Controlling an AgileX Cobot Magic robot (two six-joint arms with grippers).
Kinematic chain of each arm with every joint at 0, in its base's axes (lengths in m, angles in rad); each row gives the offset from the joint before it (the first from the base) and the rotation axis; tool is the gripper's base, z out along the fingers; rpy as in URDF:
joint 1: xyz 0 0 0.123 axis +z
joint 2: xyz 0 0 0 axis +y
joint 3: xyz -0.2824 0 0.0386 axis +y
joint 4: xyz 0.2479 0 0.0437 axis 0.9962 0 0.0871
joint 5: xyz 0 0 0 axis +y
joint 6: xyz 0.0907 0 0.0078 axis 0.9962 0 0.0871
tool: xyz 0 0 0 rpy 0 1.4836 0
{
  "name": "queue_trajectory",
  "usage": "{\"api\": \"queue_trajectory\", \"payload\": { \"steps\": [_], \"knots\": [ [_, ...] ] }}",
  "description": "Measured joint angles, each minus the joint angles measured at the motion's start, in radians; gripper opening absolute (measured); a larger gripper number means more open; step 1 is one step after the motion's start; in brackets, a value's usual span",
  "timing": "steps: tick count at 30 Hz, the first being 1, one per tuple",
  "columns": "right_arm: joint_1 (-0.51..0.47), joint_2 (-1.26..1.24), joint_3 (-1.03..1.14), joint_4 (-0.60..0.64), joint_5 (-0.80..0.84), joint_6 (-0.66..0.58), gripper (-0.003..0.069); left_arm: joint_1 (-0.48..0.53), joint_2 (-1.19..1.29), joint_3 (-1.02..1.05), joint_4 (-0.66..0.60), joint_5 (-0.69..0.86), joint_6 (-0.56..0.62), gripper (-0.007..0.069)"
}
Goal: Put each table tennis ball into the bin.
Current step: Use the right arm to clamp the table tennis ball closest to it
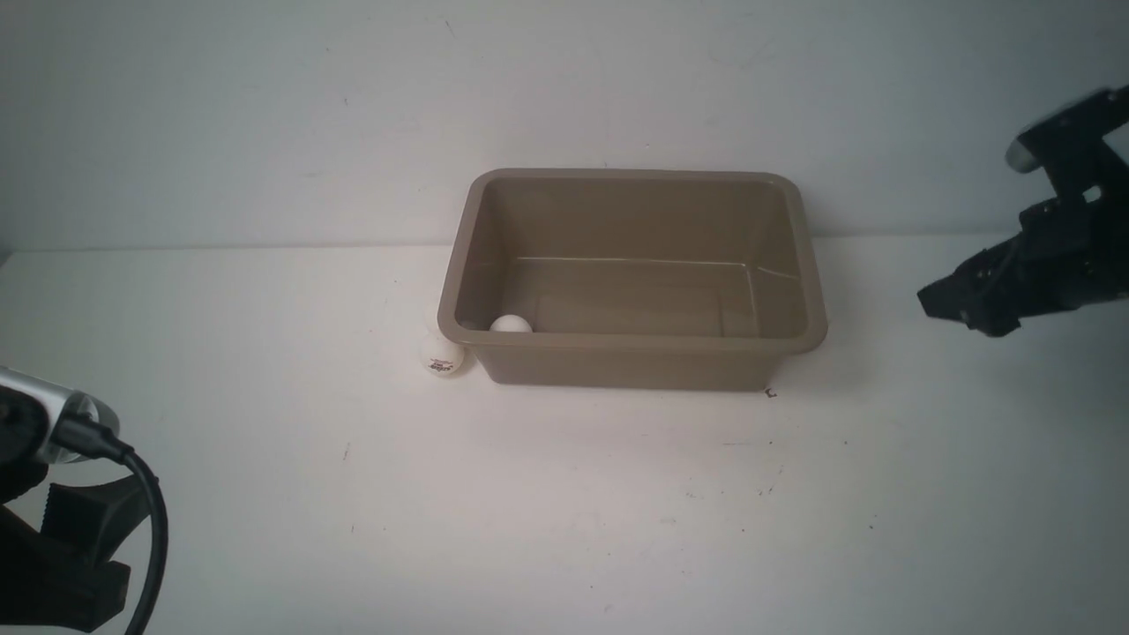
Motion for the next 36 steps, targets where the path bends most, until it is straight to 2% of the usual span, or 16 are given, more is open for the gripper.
{"api": "queue_trajectory", "payload": {
  "steps": [3, 8, 12, 18, 24, 29, 31, 36],
  "knots": [
    [0.000, 0.000, 0.000, 0.090, -0.033, -0.143, 0.0480, 0.000, 0.000, 0.000, 0.000, -0.009, 0.000, 0.0468],
    [0.000, 0.000, 0.000, 0.236, -0.045, -0.272, 0.0480, 0.000, 0.000, 0.000, 0.000, -0.020, 0.000, 0.0468],
    [0.000, 0.000, -0.001, 0.300, -0.044, -0.292, 0.0480, 0.000, 0.000, 0.000, 0.000, -0.021, 0.000, 0.0468],
    [-0.003, 0.000, -0.062, 0.308, -0.048, -0.278, 0.0480, 0.000, 0.000, 0.000, 0.000, -0.022, 0.000, 0.0468],
    [-0.098, 0.028, -0.143, 0.364, -0.040, -0.255, 0.0480, 0.000, 0.000, 0.000, 0.000, -0.021, 0.000, 0.0468],
    [-0.226, 0.113, -0.153, 0.534, 0.087, -0.251, 0.0480, 0.000, 0.000, 0.000, 0.000, -0.018, 0.000, 0.0468],
    [-0.247, 0.151, -0.153, 0.580, 0.152, -0.251, 0.0480, 0.000, 0.000, 0.000, 0.000, -0.018, 0.000, 0.0468],
    [-0.240, 0.231, -0.154, 0.592, 0.241, -0.251, 0.0480, 0.000, 0.000, 0.000, 0.000, -0.018, 0.000, 0.0468]
  ]
}}
